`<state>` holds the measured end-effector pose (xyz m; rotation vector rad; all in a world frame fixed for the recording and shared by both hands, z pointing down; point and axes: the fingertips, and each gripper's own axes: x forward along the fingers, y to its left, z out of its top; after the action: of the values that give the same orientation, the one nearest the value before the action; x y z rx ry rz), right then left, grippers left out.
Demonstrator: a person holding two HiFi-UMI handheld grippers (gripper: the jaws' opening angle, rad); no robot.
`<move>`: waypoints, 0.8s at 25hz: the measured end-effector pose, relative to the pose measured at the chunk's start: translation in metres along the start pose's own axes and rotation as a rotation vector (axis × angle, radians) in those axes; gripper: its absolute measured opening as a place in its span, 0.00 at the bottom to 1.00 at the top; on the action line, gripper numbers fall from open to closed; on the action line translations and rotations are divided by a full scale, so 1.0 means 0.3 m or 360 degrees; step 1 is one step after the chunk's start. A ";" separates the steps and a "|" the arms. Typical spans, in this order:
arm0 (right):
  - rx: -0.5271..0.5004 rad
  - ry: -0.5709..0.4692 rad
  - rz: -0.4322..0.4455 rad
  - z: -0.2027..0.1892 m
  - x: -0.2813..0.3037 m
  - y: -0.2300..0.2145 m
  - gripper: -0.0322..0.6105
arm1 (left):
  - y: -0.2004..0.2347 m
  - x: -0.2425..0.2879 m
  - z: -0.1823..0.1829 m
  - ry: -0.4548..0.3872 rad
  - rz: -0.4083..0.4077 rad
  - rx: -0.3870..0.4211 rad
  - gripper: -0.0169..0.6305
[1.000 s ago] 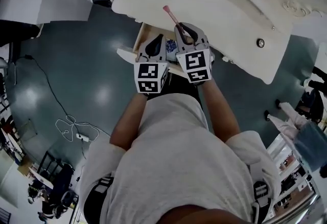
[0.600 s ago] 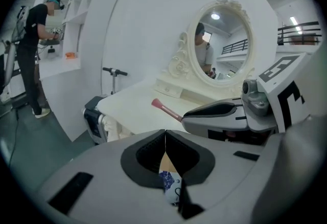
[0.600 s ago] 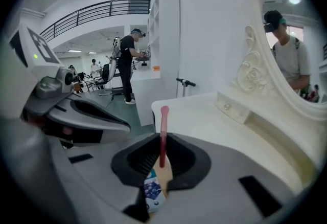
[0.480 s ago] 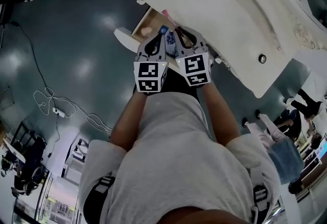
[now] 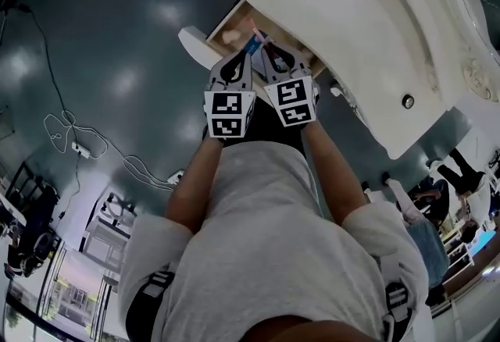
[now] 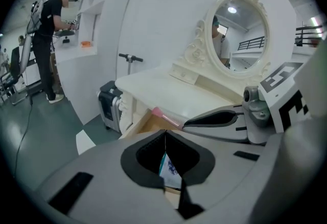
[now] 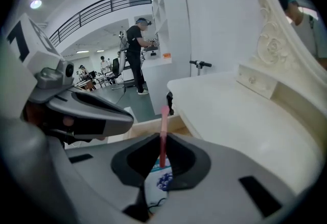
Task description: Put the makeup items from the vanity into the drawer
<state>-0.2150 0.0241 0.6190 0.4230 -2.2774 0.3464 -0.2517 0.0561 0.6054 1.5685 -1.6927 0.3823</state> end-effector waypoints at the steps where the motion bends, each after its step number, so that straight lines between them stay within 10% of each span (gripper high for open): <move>1: 0.0032 0.0007 0.0000 -0.013 0.011 0.005 0.13 | 0.008 0.008 -0.008 0.0013 0.0001 0.0010 0.04; 20: 0.0237 0.0209 -0.0014 -0.224 0.206 -0.030 0.13 | 0.034 0.150 -0.100 0.0211 -0.0109 0.0139 0.04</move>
<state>-0.2072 0.0291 0.7103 0.4720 -2.1289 0.5263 -0.2482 0.0467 0.6595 1.6227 -1.5351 0.5197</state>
